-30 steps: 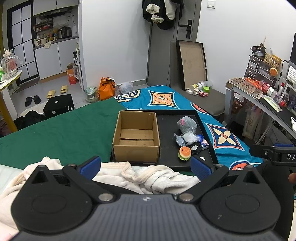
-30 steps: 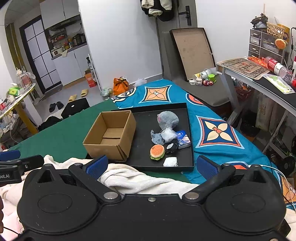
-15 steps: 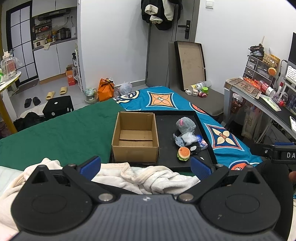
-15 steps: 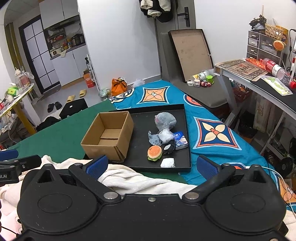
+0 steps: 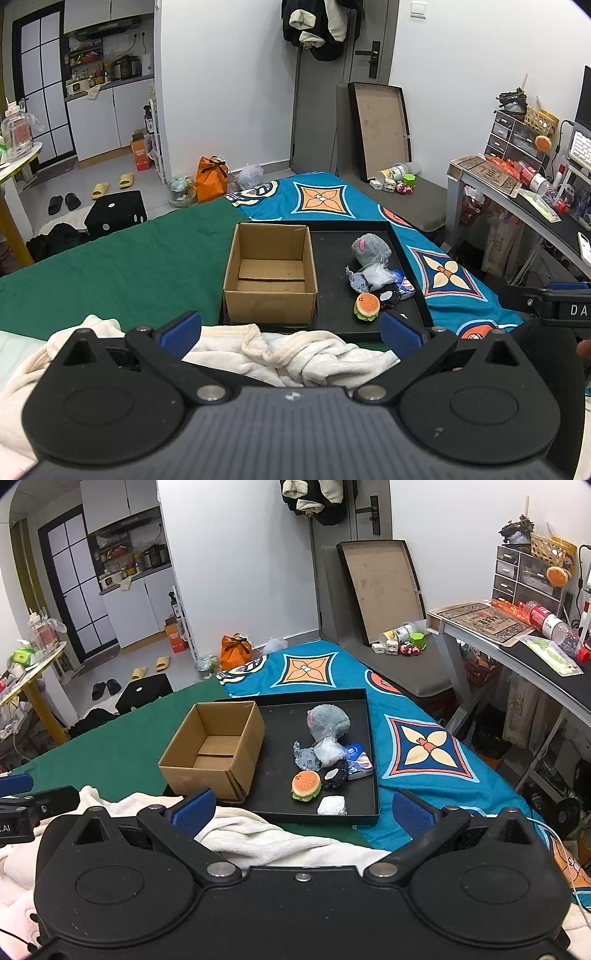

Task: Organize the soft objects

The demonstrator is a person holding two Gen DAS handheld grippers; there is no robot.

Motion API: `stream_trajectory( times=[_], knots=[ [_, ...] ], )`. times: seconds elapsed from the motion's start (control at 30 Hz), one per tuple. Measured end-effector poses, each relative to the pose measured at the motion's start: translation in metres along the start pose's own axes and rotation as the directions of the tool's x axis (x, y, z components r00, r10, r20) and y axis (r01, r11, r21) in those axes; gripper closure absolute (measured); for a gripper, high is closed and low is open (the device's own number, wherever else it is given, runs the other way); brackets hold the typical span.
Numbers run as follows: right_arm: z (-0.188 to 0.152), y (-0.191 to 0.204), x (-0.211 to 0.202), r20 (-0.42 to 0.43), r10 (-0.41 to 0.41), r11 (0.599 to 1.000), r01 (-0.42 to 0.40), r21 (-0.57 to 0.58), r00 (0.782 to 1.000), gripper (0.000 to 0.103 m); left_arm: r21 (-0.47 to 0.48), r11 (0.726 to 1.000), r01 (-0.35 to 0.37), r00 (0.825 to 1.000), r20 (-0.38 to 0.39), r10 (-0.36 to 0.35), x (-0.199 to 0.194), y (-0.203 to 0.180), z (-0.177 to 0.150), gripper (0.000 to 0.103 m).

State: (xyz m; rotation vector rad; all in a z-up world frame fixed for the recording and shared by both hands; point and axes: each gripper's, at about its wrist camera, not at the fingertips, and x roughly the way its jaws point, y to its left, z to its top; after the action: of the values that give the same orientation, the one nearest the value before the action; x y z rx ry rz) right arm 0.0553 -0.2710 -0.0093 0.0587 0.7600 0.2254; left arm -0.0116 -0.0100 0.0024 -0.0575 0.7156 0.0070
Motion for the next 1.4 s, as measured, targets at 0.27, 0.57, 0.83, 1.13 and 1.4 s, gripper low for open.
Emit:
stream_trajectory(
  times=[0.27, 0.57, 0.83, 1.13, 1.4],
  knots=[
    [0.000, 0.003, 0.003, -0.010, -0.004, 1.000, 0.004, -0.011, 1.000, 0.000, -0.001, 1.000, -0.001, 1.000, -0.004, 0.001, 0.002, 0.003, 0.001, 0.001],
    [0.002, 0.004, 0.008, -0.013, -0.012, 1.000, 0.011, -0.015, 1.000, 0.000, 0.006, 1.000, 0.000, 1.000, -0.013, 0.000, 0.006, 0.004, 0.002, 0.001],
    [0.004, 0.004, 0.015, -0.023, -0.016, 1.000, 0.015, -0.023, 1.000, 0.000, 0.002, 1.000, -0.002, 1.000, -0.017, 0.002, 0.012, 0.006, 0.005, 0.001],
    [0.012, 0.003, 0.027, -0.037, -0.010, 1.000, 0.010, -0.016, 0.999, 0.000, -0.006, 1.000, -0.012, 0.999, -0.032, 0.012, 0.022, 0.011, 0.015, 0.001],
    [0.015, -0.010, 0.045, -0.052, 0.004, 1.000, -0.002, 0.030, 0.999, 0.000, -0.022, 1.000, -0.022, 0.999, -0.027, 0.021, 0.034, 0.015, 0.020, 0.001]
  ],
)
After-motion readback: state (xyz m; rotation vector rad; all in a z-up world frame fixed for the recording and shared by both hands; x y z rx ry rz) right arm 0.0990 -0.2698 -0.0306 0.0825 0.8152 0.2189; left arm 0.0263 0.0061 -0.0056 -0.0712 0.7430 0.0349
